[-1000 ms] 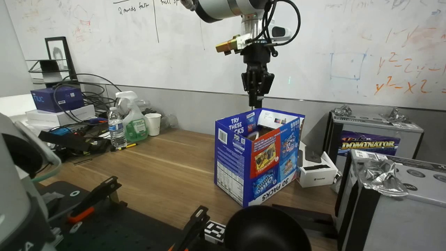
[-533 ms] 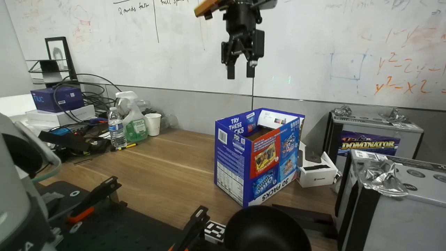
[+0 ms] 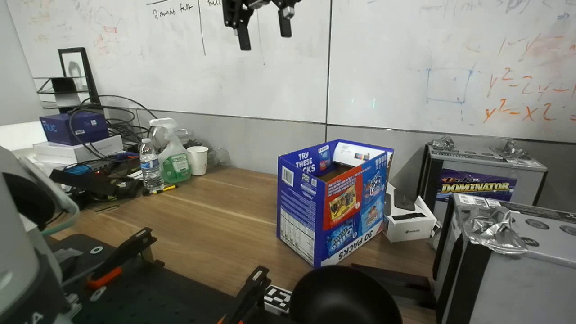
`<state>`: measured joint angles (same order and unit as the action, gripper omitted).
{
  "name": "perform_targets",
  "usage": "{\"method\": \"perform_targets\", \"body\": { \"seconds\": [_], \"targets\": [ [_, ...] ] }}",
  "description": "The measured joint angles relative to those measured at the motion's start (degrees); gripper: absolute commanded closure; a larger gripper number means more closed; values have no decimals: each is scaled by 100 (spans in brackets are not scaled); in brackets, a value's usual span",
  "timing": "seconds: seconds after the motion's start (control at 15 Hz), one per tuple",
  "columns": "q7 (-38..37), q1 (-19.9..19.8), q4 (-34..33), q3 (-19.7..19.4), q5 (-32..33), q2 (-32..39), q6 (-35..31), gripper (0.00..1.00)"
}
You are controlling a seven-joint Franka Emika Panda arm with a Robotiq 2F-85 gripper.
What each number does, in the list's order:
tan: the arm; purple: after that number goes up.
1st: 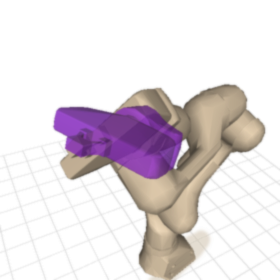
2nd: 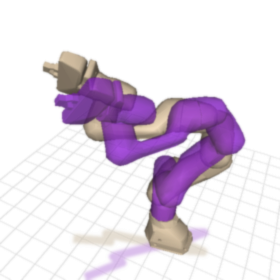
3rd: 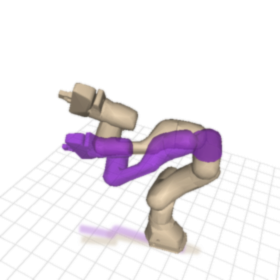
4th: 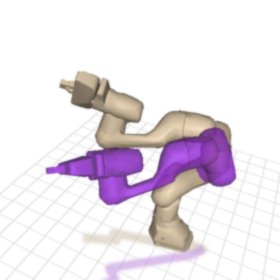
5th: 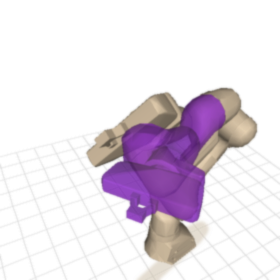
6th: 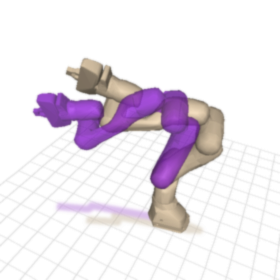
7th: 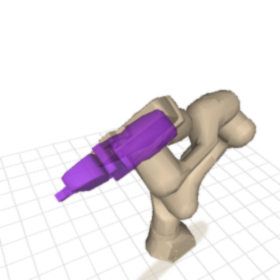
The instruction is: Place the white ropes inside the blue box
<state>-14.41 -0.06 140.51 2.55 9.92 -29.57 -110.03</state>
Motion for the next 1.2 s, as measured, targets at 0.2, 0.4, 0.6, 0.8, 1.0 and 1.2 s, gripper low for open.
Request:
{"method": "perform_targets", "body": {
  "seconds": [0.2, 0.4, 0.6, 0.8, 1.0, 1.2],
  "targets": [
    [418, 245, 480, 94, -110, -972, 56, 0],
    [484, 502, 667, 112, -722, -1959, 906, 0],
    [454, 586, 664, 167, -1265, -2899, 2217, 0],
    [405, 568, 663, 182, -1528, -3547, 3042, 0],
    [405, 518, 673, 221, -1548, -3886, 3377, 0],
    [407, 479, 696, 283, -1548, -3990, 3450, 0]
  ]
}}
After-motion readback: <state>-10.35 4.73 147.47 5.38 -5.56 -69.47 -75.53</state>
